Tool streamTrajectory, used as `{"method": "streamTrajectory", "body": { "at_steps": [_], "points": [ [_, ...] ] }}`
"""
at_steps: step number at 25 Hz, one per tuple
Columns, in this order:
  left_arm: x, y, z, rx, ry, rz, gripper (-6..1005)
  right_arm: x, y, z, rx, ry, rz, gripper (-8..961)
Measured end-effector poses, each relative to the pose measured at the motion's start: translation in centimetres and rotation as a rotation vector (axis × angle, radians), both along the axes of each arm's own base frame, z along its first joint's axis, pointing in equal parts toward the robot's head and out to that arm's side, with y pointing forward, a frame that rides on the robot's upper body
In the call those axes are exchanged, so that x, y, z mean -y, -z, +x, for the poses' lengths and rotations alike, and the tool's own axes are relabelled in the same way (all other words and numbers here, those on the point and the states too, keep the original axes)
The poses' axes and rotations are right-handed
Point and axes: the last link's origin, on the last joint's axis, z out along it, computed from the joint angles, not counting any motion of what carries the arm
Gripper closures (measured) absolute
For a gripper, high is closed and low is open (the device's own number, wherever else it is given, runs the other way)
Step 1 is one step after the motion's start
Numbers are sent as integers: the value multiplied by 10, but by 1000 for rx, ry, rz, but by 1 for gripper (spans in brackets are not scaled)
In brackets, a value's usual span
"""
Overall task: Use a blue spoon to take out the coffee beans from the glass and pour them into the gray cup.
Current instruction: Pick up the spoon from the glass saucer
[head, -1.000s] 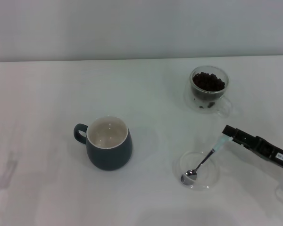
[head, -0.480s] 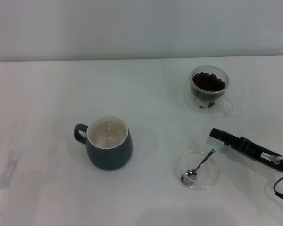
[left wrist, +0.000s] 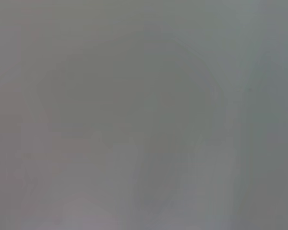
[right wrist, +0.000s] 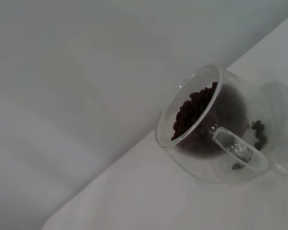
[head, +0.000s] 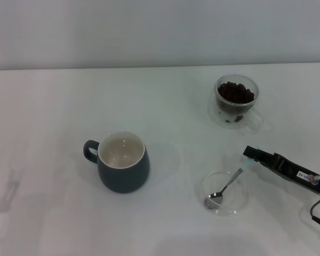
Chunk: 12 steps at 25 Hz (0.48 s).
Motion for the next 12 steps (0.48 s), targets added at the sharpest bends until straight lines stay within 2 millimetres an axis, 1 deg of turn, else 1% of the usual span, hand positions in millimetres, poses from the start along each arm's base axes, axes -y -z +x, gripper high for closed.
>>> {"method": "streamTrajectory", "body": {
  "at_steps": [1, 7, 12],
  "points": [
    [0, 0, 0, 0, -1, 1, 161, 0, -1, 0, -4, 0, 4, 650],
    [0, -2, -2, 3, -15, 15, 162, -2, -4, -3, -39, -1, 22, 791],
    [-1, -4, -3, -4, -17, 17, 163, -3, -4, -7, -53, -13, 23, 800]
  ]
}}
